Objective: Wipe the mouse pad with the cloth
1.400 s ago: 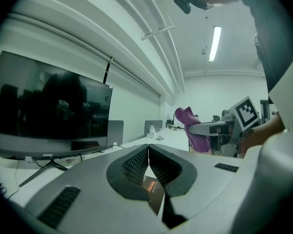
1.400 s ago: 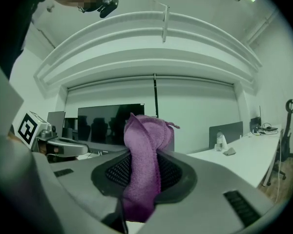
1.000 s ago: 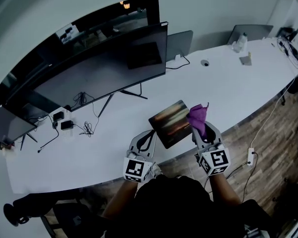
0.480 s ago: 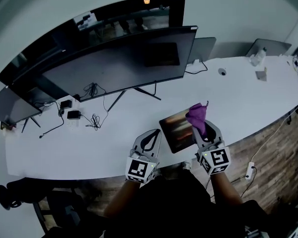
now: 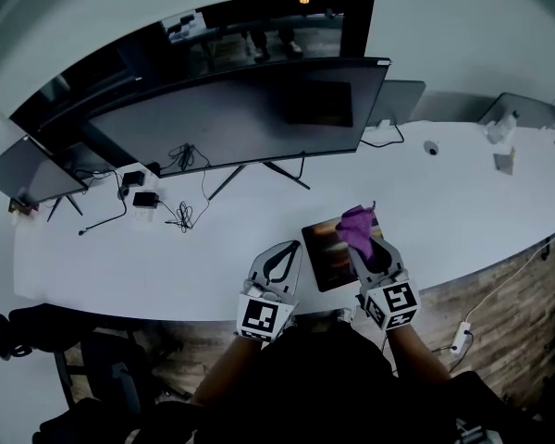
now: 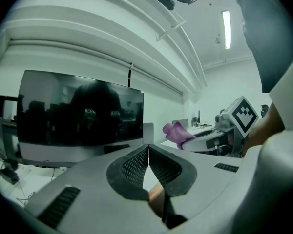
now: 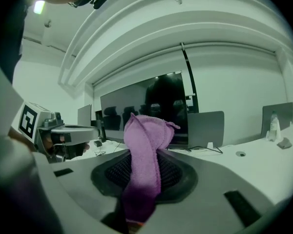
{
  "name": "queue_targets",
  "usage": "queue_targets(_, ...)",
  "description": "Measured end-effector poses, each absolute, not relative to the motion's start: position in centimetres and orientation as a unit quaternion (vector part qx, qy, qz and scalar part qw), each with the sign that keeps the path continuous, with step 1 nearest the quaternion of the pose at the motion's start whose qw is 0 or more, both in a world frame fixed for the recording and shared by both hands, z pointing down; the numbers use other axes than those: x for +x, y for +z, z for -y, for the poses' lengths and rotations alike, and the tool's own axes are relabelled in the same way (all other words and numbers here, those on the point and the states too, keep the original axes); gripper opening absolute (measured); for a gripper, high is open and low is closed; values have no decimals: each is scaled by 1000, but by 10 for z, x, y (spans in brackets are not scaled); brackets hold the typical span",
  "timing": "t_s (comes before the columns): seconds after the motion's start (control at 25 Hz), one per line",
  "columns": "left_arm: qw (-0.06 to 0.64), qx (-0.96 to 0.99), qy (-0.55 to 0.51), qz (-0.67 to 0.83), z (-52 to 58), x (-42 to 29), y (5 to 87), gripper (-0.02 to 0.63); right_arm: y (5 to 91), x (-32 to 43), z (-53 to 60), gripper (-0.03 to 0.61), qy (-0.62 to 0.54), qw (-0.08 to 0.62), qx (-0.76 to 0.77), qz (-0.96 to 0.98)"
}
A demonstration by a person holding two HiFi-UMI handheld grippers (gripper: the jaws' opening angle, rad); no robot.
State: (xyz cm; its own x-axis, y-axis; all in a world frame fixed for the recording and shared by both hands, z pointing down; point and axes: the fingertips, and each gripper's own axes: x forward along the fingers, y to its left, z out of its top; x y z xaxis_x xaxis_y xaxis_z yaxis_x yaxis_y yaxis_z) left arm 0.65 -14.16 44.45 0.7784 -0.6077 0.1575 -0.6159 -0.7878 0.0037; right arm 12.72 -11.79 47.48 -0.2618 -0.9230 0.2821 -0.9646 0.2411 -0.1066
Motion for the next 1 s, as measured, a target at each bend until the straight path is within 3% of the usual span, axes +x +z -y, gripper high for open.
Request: queue_targets(1.0,113,889,112,429,152,-50,512,21,579,90,167,133,228,141,532,803)
